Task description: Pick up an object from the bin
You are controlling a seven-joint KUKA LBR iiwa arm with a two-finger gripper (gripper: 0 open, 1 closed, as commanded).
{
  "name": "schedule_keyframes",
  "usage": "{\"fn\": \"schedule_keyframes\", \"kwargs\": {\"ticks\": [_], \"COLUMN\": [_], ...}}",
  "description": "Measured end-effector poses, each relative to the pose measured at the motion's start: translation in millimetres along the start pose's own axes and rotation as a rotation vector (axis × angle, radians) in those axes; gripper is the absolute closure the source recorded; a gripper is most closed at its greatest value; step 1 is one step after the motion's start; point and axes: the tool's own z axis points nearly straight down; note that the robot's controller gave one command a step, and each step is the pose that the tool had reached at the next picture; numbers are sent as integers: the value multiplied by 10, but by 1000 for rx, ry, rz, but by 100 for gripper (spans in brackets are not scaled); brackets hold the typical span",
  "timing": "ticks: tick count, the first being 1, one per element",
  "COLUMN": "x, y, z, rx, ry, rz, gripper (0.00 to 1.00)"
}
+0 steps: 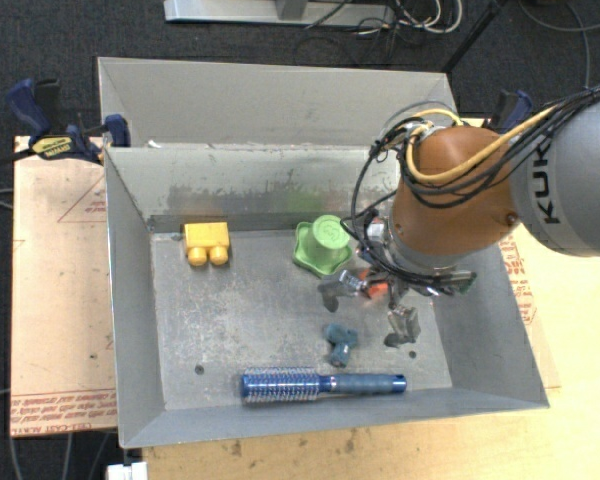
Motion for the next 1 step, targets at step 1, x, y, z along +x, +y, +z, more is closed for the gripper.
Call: {"fn": "schedule_keyframes", "kwargs": {"ticks": [1], "x": [-61], "y": [287], "z": [707], "rx": [0], "ry": [-2], "rz": [-41], "gripper": [0]}}
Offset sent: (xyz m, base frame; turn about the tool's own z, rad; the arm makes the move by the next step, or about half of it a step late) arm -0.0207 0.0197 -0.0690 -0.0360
